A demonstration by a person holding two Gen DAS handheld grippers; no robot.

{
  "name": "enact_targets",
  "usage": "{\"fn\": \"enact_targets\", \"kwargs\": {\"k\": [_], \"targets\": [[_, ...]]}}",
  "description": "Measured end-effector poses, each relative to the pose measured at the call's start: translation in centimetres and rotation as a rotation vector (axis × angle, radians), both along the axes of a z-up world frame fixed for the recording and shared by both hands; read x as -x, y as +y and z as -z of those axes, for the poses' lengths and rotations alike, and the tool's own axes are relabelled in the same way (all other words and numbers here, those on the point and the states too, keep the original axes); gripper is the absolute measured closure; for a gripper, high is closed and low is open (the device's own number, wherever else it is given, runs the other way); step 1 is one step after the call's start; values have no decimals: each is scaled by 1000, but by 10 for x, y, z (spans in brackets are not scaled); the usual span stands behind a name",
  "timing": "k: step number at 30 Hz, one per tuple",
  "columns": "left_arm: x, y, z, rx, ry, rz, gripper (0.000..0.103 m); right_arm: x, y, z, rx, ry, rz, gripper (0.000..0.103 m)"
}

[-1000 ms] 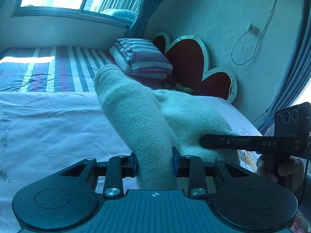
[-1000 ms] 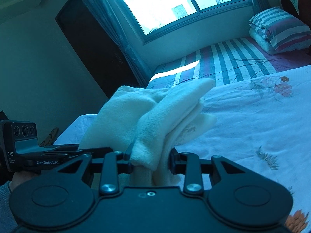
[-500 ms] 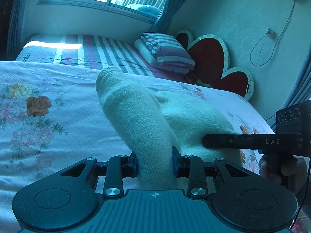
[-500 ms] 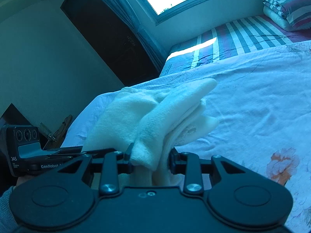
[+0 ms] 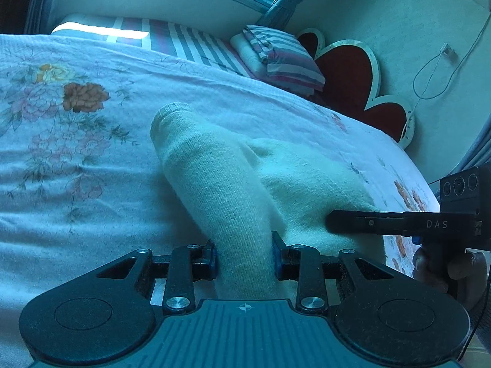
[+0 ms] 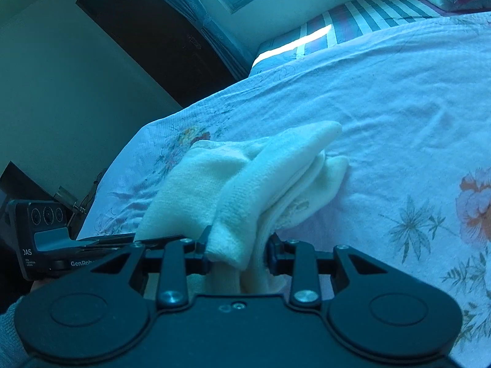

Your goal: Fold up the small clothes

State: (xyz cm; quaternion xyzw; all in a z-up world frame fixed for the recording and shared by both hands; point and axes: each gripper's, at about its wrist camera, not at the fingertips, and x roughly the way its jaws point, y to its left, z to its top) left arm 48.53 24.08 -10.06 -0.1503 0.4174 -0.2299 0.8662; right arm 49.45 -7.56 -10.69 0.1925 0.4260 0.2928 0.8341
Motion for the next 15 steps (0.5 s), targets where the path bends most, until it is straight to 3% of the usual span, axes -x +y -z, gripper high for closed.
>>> {"fn": "enact_targets", "kwargs": {"k": [7, 10, 13, 15], "targets": [[-1, 11, 22, 77, 54, -28, 69, -1, -6, 19, -28, 92, 39, 69], [3, 14, 23, 77, 57, -26, 61, 1, -13, 25, -45, 118, 43, 62], [21, 21, 18, 66, 53, -9, 60, 10, -28, 20, -54, 115, 49, 50], [38, 29, 21, 106, 69, -7, 60, 23, -40, 19, -85, 132, 41, 49]]}}
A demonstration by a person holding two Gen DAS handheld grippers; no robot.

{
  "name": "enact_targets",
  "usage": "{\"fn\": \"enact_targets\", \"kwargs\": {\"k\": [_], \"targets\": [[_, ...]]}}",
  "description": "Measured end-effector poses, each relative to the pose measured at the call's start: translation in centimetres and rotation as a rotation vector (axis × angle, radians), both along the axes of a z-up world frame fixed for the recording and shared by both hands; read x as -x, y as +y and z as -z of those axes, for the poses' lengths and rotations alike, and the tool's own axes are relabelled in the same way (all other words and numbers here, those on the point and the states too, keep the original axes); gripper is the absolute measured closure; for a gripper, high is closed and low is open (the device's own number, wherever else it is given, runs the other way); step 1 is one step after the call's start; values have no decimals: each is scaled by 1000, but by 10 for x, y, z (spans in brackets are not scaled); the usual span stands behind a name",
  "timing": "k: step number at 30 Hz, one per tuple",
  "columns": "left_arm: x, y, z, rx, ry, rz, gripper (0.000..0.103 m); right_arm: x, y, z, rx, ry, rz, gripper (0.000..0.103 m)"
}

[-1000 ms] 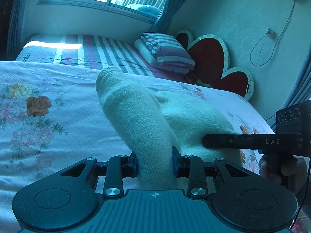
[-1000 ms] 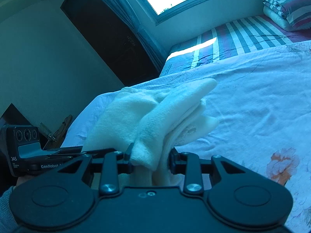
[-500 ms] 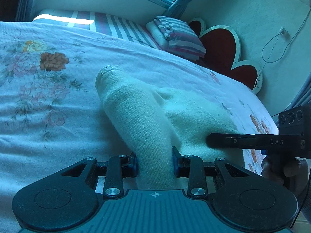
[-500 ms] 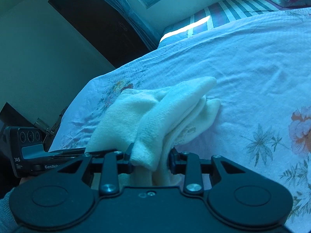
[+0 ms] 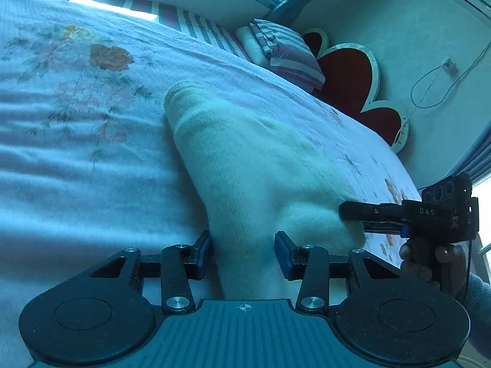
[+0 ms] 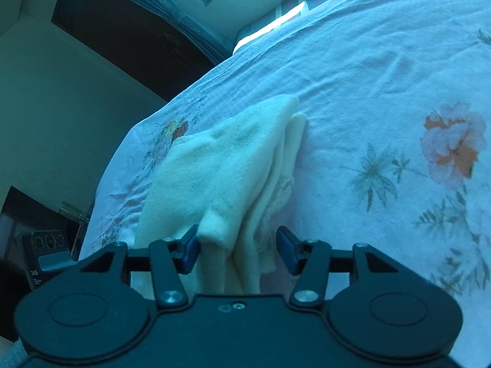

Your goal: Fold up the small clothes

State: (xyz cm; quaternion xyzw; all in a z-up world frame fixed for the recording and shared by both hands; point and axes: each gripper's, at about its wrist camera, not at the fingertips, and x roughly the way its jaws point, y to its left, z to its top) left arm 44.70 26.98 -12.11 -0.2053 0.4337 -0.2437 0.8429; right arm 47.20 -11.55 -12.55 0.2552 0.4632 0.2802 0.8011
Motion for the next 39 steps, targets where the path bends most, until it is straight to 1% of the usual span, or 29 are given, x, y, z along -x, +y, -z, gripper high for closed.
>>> {"fn": "enact_targets", "kwargs": {"k": [1, 2, 4, 6, 7, 8, 9, 10, 11, 13, 15, 16, 18, 19, 20, 21, 22, 23, 24, 25, 26, 27, 29, 31, 33, 35, 37, 38, 39], "targets": [[9, 4, 5, 45, 22, 12, 60, 6, -4, 2, -18, 20, -7, 48], [17, 6, 10, 78, 34, 22, 60, 12, -7, 5, -30, 42, -7, 43], [32, 11, 27, 157, 69, 27, 60, 24, -7, 14, -68, 75, -20, 39], [43, 12, 40, 221, 82, -13, 60, 36, -1, 20, -79, 73, -16, 37], [46, 15, 46, 283, 93, -46, 61, 40, 0, 21, -84, 60, -1, 38], [47, 19, 52, 355, 110, -76, 61, 41, 0, 22, -100, 75, 15, 43], [48, 23, 58, 434, 122, -108, 61, 40, -1, 25, -136, 118, 29, 59], [49, 25, 61, 504, 134, -126, 61, 36, -1, 31, -212, 193, 36, 67], [50, 25, 62, 557, 132, -132, 61, 35, -3, 33, -273, 230, 47, 79], [52, 25, 60, 635, 120, -139, 61, 37, -7, 30, -360, 258, 61, 85], [56, 25, 57, 669, 113, -145, 61, 43, -8, 24, -392, 265, 71, 87], [59, 24, 55, 661, 112, -143, 61, 46, -8, 23, -373, 272, 78, 87], [63, 23, 55, 610, 127, -136, 61, 51, -7, 28, -295, 302, 98, 88], [67, 22, 55, 529, 151, -123, 61, 53, -6, 33, -208, 313, 105, 89], [71, 20, 54, 420, 168, -114, 60, 55, -6, 35, -133, 307, 118, 89], [73, 19, 50, 314, 164, -98, 62, 58, -12, 36, -145, 295, 130, 84], [77, 21, 42, 262, 134, -76, 63, 61, -17, 32, -133, 283, 139, 82], [81, 22, 32, 211, 110, -104, 59, 64, -18, 23, -98, 239, 138, 76], [82, 21, 22, 133, 81, -138, 53, 67, -19, 9, -40, 165, 137, 76], [80, 18, 11, 59, 26, -157, 46, 67, -17, -3, -6, 99, 131, 76], [77, 13, 2, 17, -30, -176, 44, 64, -14, -12, 8, 49, 122, 76], [72, 8, -2, -16, -53, -193, 44, 59, -8, -21, 16, -2, 112, 76], [56, -2, -2, -64, -67, -207, 44, 49, 10, -35, 81, -115, 101, 76], [40, -15, 0, -137, -95, -207, 44, 37, 28, -41, 115, -187, 74, 77], [28, -24, 5, -205, -85, -207, 44, 29, 42, -40, 197, -224, 38, 81], [25, -28, 2, -261, -90, -183, 44, 17, 56, -25, 366, -180, -3, 83], [28, -22, -13, -251, -119, -190, 44, 15, 51, -29, 358, -178, -29, 83], [26, -18, -20, -237, -148, -198, 44, 16, 50, -36, 358, -209, -23, 83], [22, -17, -25, -229, -167, -202, 44, 16, 50, -44, 355, -255, -6, 80]]}}
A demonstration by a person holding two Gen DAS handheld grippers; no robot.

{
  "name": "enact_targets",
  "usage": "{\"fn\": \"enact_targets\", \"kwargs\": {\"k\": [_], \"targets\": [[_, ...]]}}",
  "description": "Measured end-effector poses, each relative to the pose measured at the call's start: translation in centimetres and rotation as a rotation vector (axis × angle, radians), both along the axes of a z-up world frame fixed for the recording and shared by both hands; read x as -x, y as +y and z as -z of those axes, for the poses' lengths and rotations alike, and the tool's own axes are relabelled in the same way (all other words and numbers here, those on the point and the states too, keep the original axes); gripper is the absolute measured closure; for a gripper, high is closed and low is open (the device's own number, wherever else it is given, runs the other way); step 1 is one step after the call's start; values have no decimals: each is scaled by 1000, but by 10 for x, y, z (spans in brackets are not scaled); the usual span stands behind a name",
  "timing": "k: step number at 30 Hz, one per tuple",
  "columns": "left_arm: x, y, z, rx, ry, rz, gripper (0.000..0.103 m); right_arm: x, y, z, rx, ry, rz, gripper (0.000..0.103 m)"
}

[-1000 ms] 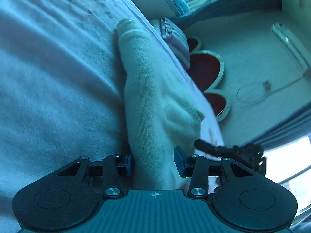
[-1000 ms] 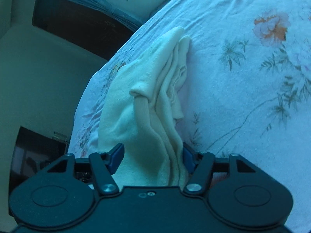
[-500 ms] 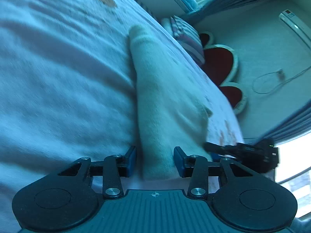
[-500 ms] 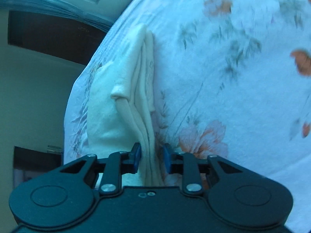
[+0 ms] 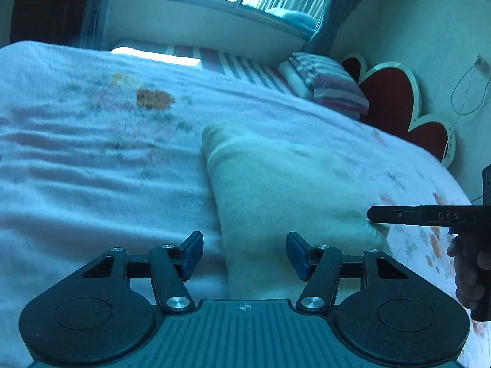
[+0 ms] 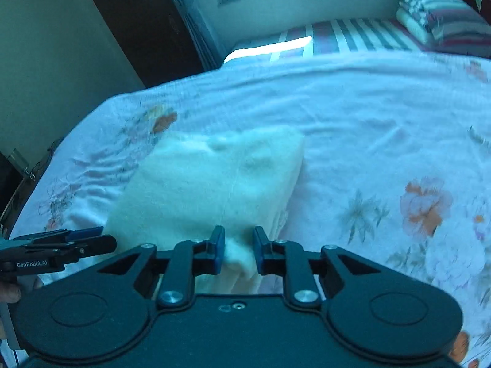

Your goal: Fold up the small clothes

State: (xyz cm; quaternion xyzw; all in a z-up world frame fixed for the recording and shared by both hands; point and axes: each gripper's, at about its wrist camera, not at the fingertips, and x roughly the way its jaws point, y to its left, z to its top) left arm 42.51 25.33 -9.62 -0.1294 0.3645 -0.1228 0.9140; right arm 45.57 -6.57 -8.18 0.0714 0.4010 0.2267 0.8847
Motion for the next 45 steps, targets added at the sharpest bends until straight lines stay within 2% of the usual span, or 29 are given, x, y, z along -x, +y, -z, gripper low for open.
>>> {"fn": "enact_targets", "kwargs": {"k": [2, 5, 7, 9, 10, 11, 14, 16, 17, 18, 19, 21, 23, 25, 28, 31, 35, 42, 45], "targets": [[-16, -1, -6, -3, -12, -9, 44, -12, 0, -7, -26, -35, 26, 79], [-52, -8, -8, -12, -14, -19, 44, -44, 9, -7, -30, -20, 63, 79], [-72, -11, -3, -16, 8, -37, 44, -61, 17, 1, -7, 1, 70, 79], [-87, -16, 6, -48, 54, -42, 44, -76, 26, 17, 60, 56, 68, 79], [-91, -18, 11, -54, 68, -39, 44, -79, 28, 24, 80, 71, 61, 79], [-92, -19, 14, -60, 68, -33, 39, -77, 28, 26, 83, 50, 58, 79], [-84, -20, 7, -90, 53, -37, 35, -66, 25, 18, 83, 32, 81, 77], [-67, -22, -5, -144, 25, -3, 33, -44, 18, 4, 47, -33, 97, 59], [-55, -24, -11, -176, -2, 9, 22, -32, 14, -3, 48, -59, 110, 37], [-42, -24, -16, -205, -29, 8, 15, -19, 11, -10, 54, -89, 120, 28], [-28, -25, -21, -234, -51, 5, 9, -7, 8, -15, 58, -113, 119, 30], [0, -27, -30, -252, -74, -9, 7, 14, 4, -21, 75, -111, 117, 33], [29, -31, -37, -267, -78, -19, 0, 37, 2, -26, 92, -115, 132, 33], [56, -36, -41, -288, -91, -35, 0, 62, 1, -31, 97, -129, 142, 31], [89, -41, -43, -275, -105, -78, 0, 96, 5, -33, 129, -153, 136, 28], [107, -47, -40, -292, -108, -79, 0, 119, 10, -32, 155, -147, 124, 27], [133, -51, -43, -274, -115, -99, 0, 146, 12, -34, 177, -151, 119, 27], [205, -59, -68, -265, -162, -133, 0, 222, 6, -47, 201, -185, 137, 26], [240, -64, -78, -260, -167, -129, 0, 259, 1, -54, 181, -187, 147, 23]]}}
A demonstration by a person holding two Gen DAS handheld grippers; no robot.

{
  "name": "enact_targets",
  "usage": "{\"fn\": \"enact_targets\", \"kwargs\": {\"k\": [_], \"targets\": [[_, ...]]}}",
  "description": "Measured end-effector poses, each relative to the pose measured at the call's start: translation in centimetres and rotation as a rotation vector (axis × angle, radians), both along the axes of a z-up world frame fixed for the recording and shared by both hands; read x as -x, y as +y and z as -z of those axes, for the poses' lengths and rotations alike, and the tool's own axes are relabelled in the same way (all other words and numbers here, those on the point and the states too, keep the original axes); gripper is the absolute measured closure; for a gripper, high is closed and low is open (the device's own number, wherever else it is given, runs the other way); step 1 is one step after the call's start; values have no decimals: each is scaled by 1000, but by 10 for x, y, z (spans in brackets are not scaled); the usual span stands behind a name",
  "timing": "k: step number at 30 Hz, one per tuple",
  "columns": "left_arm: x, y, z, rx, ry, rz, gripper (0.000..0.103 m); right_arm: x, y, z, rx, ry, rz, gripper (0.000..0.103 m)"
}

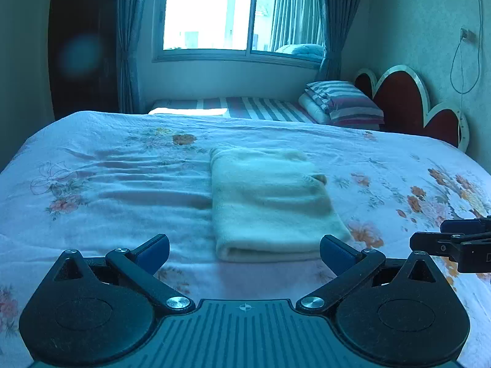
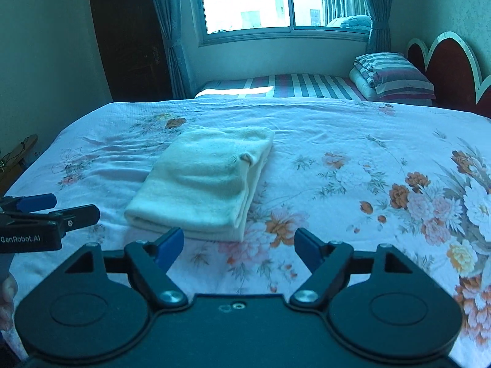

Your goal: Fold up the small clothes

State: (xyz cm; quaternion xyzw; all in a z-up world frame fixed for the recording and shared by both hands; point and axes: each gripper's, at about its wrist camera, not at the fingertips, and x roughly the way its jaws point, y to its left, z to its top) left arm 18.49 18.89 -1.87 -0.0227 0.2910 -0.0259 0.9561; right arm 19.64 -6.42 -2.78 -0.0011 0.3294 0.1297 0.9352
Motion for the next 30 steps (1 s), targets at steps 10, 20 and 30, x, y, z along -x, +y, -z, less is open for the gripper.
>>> {"fn": "enact_targets", "kwargs": {"k": [10, 20, 30], "targets": [[87, 3, -14, 4, -16, -5, 0, 77, -1, -21, -26, -43, 18, 11], [113, -1, -25, 14, -53, 8, 0, 100, 10, -29, 2, -66, 22, 0], [126, 0, -32, 21, -76, 13, 0, 113, 10, -35, 10, -83, 56, 0]]}}
